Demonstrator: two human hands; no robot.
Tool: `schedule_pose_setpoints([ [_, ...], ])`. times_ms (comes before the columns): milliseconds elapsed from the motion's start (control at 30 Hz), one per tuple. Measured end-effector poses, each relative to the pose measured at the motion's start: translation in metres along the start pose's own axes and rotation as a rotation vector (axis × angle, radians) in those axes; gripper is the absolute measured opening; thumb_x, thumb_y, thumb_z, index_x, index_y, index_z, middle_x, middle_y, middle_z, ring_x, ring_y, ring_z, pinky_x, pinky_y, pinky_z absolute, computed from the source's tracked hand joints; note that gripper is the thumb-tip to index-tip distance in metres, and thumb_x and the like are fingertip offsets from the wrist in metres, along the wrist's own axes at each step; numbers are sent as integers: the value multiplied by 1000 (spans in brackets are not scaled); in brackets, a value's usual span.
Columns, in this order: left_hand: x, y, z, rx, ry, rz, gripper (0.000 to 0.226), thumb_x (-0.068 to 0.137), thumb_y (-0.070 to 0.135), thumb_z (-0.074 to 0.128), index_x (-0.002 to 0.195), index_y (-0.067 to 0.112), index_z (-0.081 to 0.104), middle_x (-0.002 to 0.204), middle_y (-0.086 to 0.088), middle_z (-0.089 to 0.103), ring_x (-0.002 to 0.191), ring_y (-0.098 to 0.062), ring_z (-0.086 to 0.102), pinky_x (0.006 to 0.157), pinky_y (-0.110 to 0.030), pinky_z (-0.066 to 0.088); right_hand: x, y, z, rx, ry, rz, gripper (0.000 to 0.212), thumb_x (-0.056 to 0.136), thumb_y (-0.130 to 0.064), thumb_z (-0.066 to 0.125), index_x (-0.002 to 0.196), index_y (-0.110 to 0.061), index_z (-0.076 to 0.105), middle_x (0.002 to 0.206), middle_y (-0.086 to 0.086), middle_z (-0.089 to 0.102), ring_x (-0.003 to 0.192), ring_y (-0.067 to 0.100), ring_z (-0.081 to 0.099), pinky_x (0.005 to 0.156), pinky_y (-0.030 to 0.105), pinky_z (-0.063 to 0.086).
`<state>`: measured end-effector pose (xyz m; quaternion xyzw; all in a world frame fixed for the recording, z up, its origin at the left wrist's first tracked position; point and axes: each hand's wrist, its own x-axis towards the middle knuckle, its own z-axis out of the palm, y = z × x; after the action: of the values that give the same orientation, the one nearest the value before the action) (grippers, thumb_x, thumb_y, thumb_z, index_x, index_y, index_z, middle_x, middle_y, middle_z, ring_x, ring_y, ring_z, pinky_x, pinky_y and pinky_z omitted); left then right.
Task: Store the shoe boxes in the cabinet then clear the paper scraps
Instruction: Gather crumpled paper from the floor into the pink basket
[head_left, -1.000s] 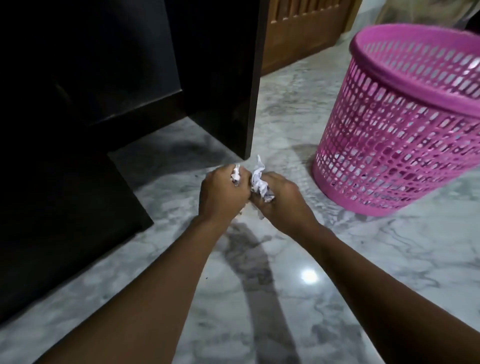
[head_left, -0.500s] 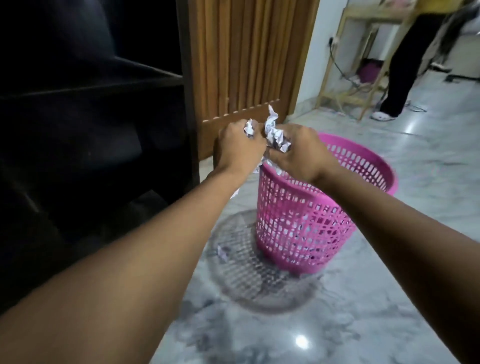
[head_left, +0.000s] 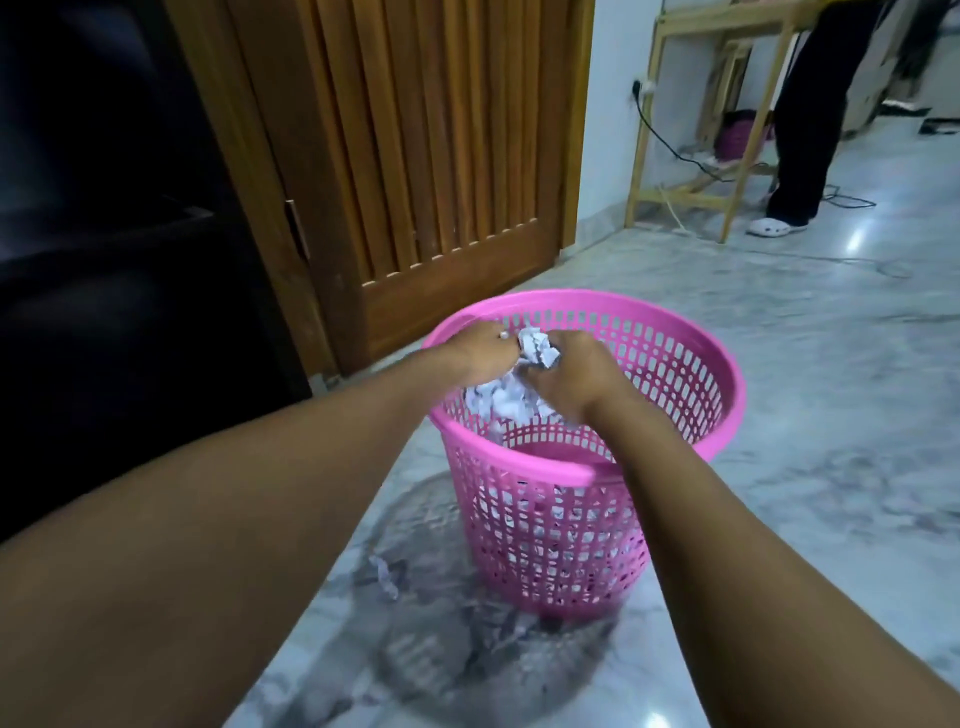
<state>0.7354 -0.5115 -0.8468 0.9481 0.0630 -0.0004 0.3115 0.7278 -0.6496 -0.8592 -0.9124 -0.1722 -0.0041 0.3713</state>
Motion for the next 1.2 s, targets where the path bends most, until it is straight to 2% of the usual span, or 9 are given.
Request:
schedule_pose_setpoints([
  [133, 4, -18, -28, 103, -129, 64, 24, 96, 16, 47, 106, 11, 68, 96, -7, 65, 77, -16, 57, 56, -16, 43, -5, -12, 10, -79, -125, 68, 50, 90, -30, 69, 136, -15, 56, 134, 10, 61, 116, 29, 60, 92, 28, 43],
  [267, -14, -38, -49, 28, -32, 227, 19, 95, 18, 56, 107, 15, 71, 110, -3, 69, 99, -17, 65, 83, -31, 53, -15, -36, 19, -116, -130, 135, 48, 91, -39, 65, 135, -23, 56, 138, 6, 58, 122, 28, 57, 102, 34, 43],
  [433, -55, -86, -52, -135, 203, 327, 21, 97, 11, 52, 105, 10, 71, 106, 0, 69, 93, -12, 62, 78, -20, 45, -34, -79, 41, -238, -31, 158, 43, 93, -46, 51, 127, -22, 62, 132, 9, 62, 120, 30, 59, 100, 38, 42],
  [667, -71, -204, -25, -209, 102, 34, 18, 98, 25, 53, 110, 20, 65, 112, -6, 67, 88, -21, 64, 73, -28, 49, -51, -104, 83, -449, 32, 170, 48, 95, -53, 43, 127, -21, 57, 127, 11, 64, 116, 32, 60, 94, 37, 44],
  [767, -81, -252, 5, -214, 88, -172, 28, 96, 26, 55, 119, 10, 59, 111, -10, 63, 88, -24, 60, 72, -26, 42, -52, -105, 94, -569, 82, 156, 46, 94, -51, 45, 123, -18, 57, 122, 12, 66, 112, 33, 63, 89, 37, 45],
  [833, -92, -286, 28, -178, 70, -266, 49, 88, 39, 58, 127, 8, 57, 119, -16, 63, 102, -30, 61, 81, -31, 48, -52, -106, 99, -628, 118, 152, 45, 94, -50, 45, 122, -17, 57, 120, 13, 67, 109, 34, 64, 87, 37, 45],
  [933, -114, -325, 55, -50, 9, -390, 66, 90, 42, 56, 147, 17, 36, 150, -16, 35, 134, -36, 39, 105, -43, 41, -50, -106, 103, -678, 154, 146, 44, 94, -50, 45, 121, -17, 57, 119, 14, 67, 108, 34, 64, 86, 36, 44],
  [1067, -126, -357, 80, 25, -63, -461, 70, 95, 42, 51, 153, 16, 21, 157, -17, 17, 141, -36, 25, 112, -42, 31, -46, -105, 107, -695, 172, 151, 45, 94, -50, 46, 122, -18, 58, 120, 13, 67, 108, 34, 64, 86, 35, 44],
  [1200, -120, -370, 89, 152, -62, -383, 65, 96, 43, 50, 152, 22, 25, 153, -12, 26, 136, -34, 29, 105, -41, 37, -45, -102, 110, -715, 200, 132, 41, 94, -49, 47, 119, -19, 60, 115, 13, 68, 105, 35, 64, 75, 34, 36],
])
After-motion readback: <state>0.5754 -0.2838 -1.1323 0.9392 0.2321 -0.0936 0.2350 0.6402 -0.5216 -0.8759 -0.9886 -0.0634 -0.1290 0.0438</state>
